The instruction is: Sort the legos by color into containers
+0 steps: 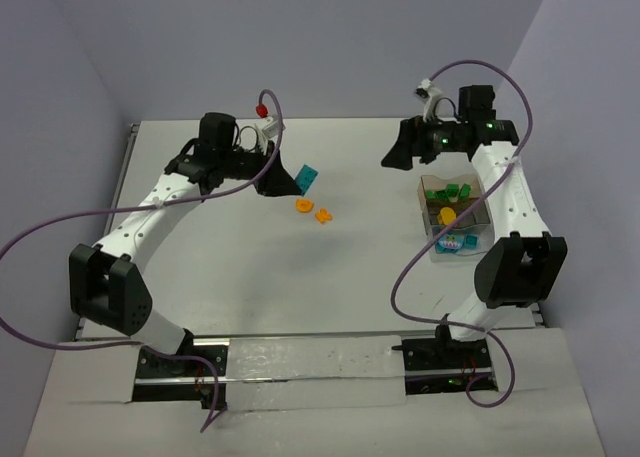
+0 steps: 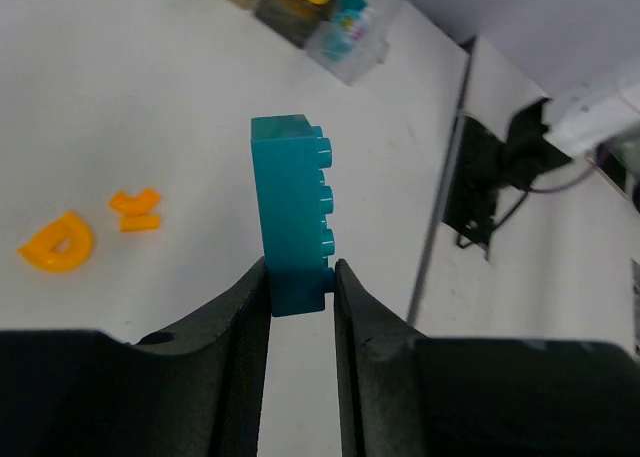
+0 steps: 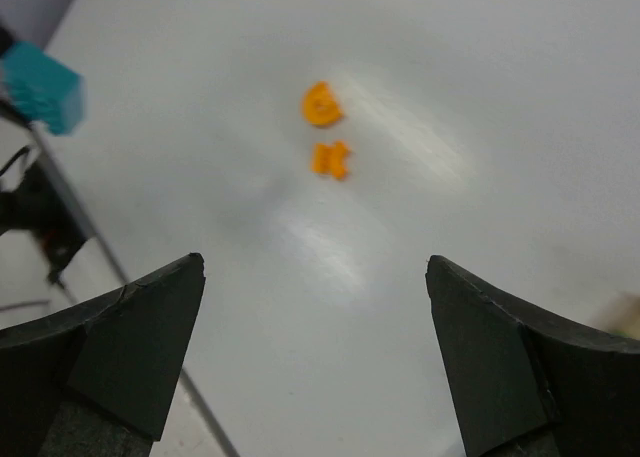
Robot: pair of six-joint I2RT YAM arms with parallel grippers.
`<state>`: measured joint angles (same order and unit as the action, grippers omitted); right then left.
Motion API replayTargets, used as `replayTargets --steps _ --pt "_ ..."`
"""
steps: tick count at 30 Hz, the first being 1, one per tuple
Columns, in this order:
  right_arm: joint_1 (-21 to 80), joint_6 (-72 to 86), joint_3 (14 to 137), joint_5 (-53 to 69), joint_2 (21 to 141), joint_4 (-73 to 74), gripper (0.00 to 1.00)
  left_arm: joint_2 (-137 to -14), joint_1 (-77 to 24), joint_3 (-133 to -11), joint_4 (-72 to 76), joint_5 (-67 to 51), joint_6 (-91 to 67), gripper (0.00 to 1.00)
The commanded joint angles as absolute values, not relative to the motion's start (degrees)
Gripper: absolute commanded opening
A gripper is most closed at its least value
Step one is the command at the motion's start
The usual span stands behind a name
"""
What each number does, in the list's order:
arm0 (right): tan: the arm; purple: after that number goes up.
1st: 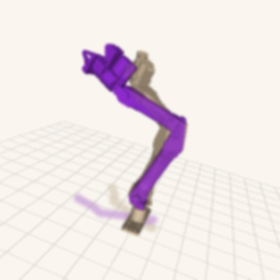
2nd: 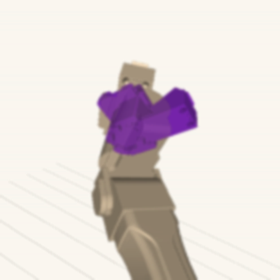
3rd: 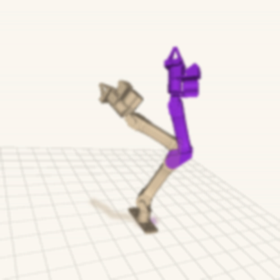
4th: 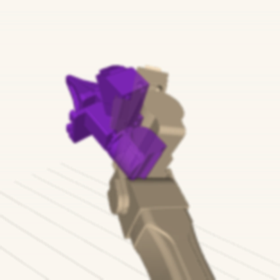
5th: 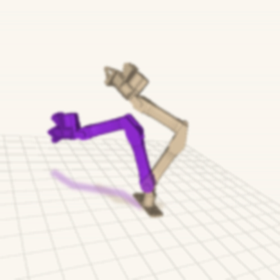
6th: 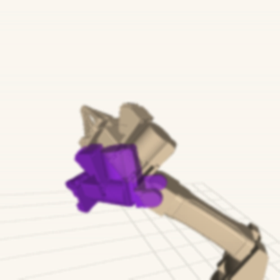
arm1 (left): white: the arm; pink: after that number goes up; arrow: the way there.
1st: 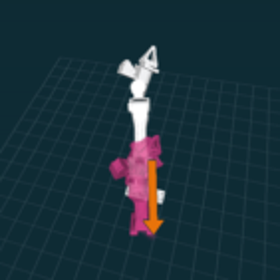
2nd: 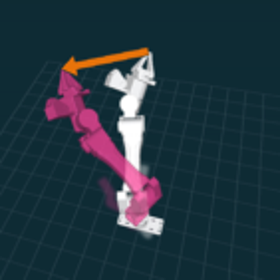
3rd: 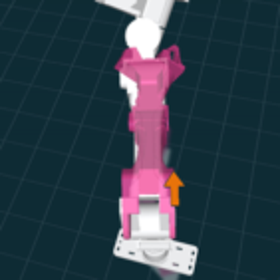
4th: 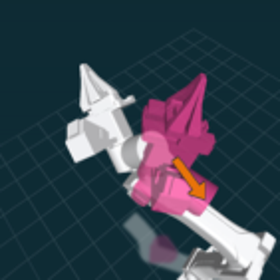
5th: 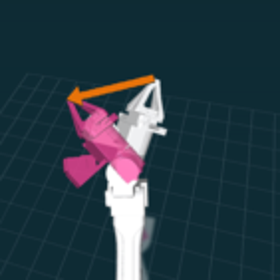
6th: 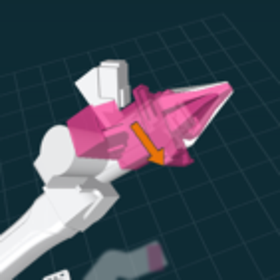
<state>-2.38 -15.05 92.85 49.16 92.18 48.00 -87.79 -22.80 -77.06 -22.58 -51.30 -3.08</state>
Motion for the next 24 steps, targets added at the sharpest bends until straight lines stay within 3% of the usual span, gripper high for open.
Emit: replayTargets --steps 1,8,24 --pt "4.7 -16.5 94.0 64.5 89.9 51.5 0.96 -85.4 -23.0 -77.2 -24.0 -69.9 1.9 0.0" --pt "12.2 -11.5 94.2 70.4 90.2 48.7 0.78 -83.6 -23.9 -74.4 -23.2 -74.3 2.3 0.03" --pt "22.1 -15.6 97.1 68.8 91.6 54.8 0.77 -87.8 -26.9 -79.6 -36.1 -75.8 11.6 0.01"
